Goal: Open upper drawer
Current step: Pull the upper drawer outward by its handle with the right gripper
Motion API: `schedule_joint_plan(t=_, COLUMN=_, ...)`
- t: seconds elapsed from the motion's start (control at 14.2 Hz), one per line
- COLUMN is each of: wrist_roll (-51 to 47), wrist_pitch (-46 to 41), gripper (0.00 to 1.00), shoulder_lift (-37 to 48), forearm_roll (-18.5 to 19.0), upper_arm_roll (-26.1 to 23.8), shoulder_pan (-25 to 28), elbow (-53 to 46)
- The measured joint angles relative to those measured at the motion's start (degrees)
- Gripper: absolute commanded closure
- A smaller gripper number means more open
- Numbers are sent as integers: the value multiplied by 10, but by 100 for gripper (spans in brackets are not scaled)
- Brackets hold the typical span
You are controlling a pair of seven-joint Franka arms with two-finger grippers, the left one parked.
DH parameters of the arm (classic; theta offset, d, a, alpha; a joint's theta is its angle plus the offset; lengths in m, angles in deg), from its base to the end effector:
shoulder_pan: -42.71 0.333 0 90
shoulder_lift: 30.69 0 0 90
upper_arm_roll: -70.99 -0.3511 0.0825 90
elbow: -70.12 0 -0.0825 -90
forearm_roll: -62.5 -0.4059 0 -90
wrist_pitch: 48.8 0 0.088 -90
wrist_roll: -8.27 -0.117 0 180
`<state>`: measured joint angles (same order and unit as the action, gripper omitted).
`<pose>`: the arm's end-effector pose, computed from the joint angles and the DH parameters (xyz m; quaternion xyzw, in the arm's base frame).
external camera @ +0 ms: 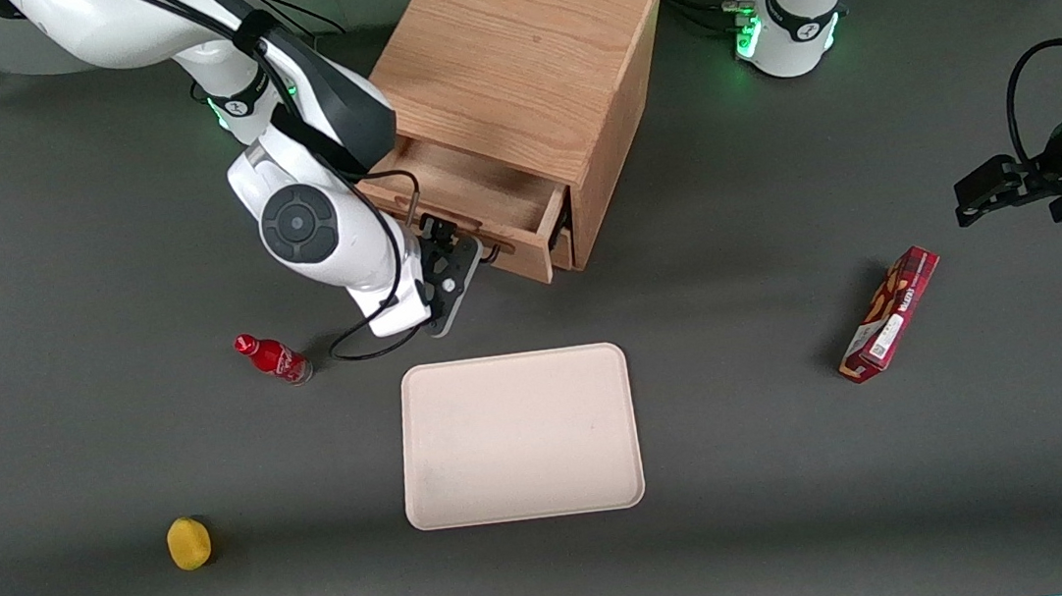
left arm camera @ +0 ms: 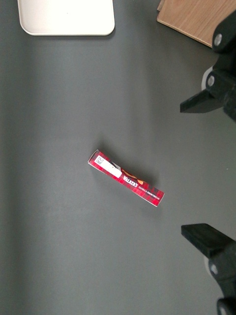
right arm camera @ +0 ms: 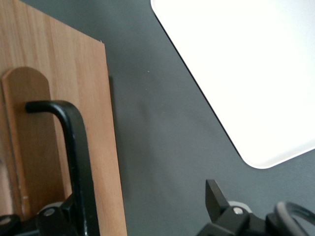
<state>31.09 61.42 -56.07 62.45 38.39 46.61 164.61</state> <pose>0.5746 0.3687 0.3954 -0.8698 -0.4765 0.0635 0.1109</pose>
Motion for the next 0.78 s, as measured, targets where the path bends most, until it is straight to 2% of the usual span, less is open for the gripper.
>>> schedule_joint_plan(t=0.28, wrist_roll=18, wrist_pitch=-13, gripper=0, shoulder_lift=-15, forearm_roll=1, upper_arm_roll=12, shoulder_pan=0, elbow=-27)
schedule_joint_plan(t=0.78, wrist_roll=32, wrist_pitch=-15, gripper=0, shoulder_lift=-46, forearm_roll=27, upper_arm_roll=29, shoulder_pan=0, elbow=-66)
